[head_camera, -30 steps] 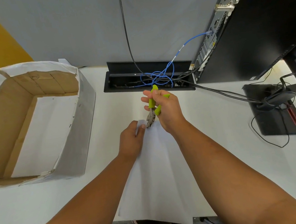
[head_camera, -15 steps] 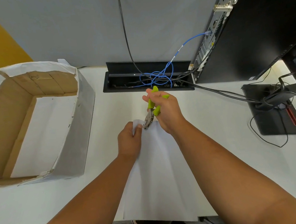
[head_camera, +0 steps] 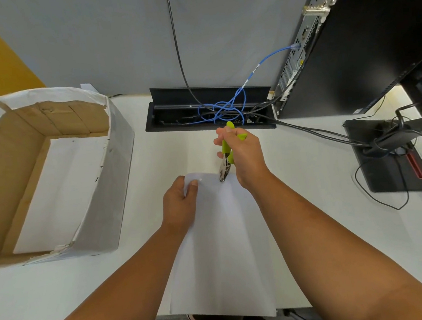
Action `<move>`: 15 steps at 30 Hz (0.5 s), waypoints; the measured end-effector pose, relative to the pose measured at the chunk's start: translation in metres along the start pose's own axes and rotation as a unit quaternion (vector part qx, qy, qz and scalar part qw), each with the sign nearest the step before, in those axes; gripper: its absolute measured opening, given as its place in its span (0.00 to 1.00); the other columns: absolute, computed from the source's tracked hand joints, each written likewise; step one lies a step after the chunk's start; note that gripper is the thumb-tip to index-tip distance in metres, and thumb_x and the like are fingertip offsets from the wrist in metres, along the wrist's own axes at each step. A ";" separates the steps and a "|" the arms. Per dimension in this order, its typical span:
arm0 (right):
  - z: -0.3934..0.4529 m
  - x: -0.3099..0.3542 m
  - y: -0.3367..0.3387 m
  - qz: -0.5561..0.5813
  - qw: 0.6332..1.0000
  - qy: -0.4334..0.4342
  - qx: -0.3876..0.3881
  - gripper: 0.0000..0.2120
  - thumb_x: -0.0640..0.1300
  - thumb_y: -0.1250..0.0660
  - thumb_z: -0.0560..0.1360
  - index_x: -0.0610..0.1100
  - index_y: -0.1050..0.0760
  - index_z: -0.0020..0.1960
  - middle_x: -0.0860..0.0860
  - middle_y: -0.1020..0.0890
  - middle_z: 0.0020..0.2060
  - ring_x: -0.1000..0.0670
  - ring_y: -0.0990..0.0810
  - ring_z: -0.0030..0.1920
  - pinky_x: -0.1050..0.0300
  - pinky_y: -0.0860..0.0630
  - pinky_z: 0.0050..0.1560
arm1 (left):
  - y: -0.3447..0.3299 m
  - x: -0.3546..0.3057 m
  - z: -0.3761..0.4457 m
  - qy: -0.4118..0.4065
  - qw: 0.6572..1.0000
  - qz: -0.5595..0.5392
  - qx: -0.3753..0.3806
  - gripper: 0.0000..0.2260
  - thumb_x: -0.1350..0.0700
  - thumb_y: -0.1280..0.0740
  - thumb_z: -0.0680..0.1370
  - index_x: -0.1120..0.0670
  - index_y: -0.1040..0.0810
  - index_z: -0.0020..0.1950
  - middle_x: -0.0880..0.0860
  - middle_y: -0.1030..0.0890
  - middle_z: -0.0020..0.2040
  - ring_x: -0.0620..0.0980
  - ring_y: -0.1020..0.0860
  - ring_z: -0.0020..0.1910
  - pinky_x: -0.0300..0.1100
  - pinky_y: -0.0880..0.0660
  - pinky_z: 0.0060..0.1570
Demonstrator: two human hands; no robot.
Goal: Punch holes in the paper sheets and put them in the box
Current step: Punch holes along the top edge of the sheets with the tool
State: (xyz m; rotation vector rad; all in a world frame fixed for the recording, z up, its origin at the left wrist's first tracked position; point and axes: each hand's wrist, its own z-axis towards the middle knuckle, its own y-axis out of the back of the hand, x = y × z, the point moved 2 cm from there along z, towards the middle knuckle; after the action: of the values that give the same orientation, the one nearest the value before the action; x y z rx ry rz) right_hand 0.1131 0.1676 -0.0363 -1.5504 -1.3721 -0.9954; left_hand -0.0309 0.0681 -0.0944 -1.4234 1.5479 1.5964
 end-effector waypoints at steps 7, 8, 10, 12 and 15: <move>0.001 -0.001 0.008 0.013 1.000 0.016 -0.019 0.12 0.49 0.36 0.79 0.42 0.20 0.51 0.45 0.16 0.47 0.51 0.18 0.45 0.46 0.19 0.54 | -0.003 0.007 -0.001 0.008 0.999 -0.033 0.007 0.17 0.47 0.38 0.80 0.62 0.26 0.51 0.62 0.22 0.47 0.48 0.26 0.41 0.50 0.22 0.46; 0.001 -0.001 0.009 0.015 1.000 0.017 -0.019 0.11 0.49 0.35 0.79 0.43 0.20 0.49 0.44 0.16 0.47 0.51 0.19 0.45 0.44 0.19 0.54 | -0.002 0.007 -0.001 0.009 0.999 -0.032 0.008 0.18 0.46 0.38 0.80 0.62 0.27 0.51 0.63 0.23 0.48 0.49 0.27 0.41 0.54 0.22 0.48; 0.001 -0.001 0.009 0.012 1.000 0.021 -0.018 0.10 0.49 0.35 0.79 0.44 0.20 0.46 0.44 0.16 0.49 0.50 0.19 0.45 0.43 0.19 0.54 | -0.002 0.007 0.000 0.012 0.999 -0.032 0.007 0.19 0.45 0.38 0.80 0.62 0.27 0.51 0.63 0.23 0.48 0.49 0.27 0.41 0.57 0.23 0.50; 0.002 0.000 0.009 0.002 0.999 0.024 -0.022 0.10 0.50 0.35 0.79 0.45 0.20 0.45 0.45 0.16 0.48 0.50 0.18 0.45 0.43 0.19 0.54 | -0.002 0.006 -0.001 0.015 0.999 -0.033 0.008 0.18 0.45 0.38 0.80 0.61 0.27 0.51 0.62 0.23 0.48 0.49 0.26 0.42 0.54 0.22 0.50; 0.002 0.000 0.010 0.001 0.999 0.026 -0.029 0.11 0.51 0.36 0.79 0.46 0.20 0.44 0.45 0.15 0.48 0.50 0.18 0.44 0.43 0.18 0.53 | -0.001 0.004 -0.002 0.013 0.999 -0.030 0.010 0.15 0.47 0.38 0.80 0.59 0.25 0.51 0.60 0.22 0.48 0.51 0.24 0.43 0.49 0.22 0.49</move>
State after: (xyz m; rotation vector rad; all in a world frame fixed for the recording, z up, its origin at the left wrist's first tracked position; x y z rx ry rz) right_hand 0.1235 0.1690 -0.0378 -1.5565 -1.3162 -1.0750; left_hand -0.0312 0.0653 -0.0980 -1.4712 1.5173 1.5280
